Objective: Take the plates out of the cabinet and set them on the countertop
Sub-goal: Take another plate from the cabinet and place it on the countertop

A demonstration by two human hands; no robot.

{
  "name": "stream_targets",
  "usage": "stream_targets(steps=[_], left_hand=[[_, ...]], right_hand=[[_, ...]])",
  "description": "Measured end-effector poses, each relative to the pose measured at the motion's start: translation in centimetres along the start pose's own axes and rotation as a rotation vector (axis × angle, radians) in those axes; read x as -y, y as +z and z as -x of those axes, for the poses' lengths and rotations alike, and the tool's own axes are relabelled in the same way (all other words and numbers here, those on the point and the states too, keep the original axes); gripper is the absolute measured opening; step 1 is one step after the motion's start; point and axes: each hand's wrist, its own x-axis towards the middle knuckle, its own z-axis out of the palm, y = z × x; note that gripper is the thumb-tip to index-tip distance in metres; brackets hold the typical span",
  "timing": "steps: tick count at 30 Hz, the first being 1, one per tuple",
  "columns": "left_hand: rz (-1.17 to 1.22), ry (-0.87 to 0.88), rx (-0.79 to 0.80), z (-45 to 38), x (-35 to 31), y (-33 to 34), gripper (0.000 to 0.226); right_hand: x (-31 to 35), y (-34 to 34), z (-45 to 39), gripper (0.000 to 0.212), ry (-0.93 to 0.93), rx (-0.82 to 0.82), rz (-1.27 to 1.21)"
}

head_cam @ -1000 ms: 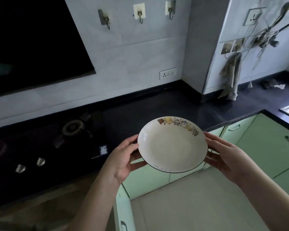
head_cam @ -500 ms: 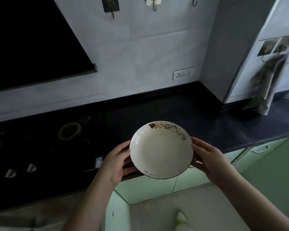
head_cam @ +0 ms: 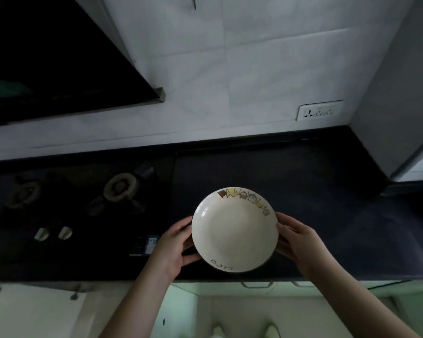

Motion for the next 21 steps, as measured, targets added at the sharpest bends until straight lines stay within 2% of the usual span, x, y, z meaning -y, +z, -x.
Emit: stream_targets(steps=[11, 17, 21], left_hand=[[0.072, -0.096, -0.041, -9.7, 1.4, -4.5, 0.030], [0.058, -0.092, 0.033, -13.8, 2.1, -6.6, 0.036], [0.085, -0.141, 0.072, -15.5, 2.3, -7.0, 0.031]], right_hand=[[-3.1, 6.2, -10.1, 0.016, 0.117, -0.137, 0.144], [-4.1, 8.6, -14.1, 0.015, 0.128, -0.208, 0.199], [-4.6, 9.0, -15.7, 0.015, 0.134, -0.249, 0.212]])
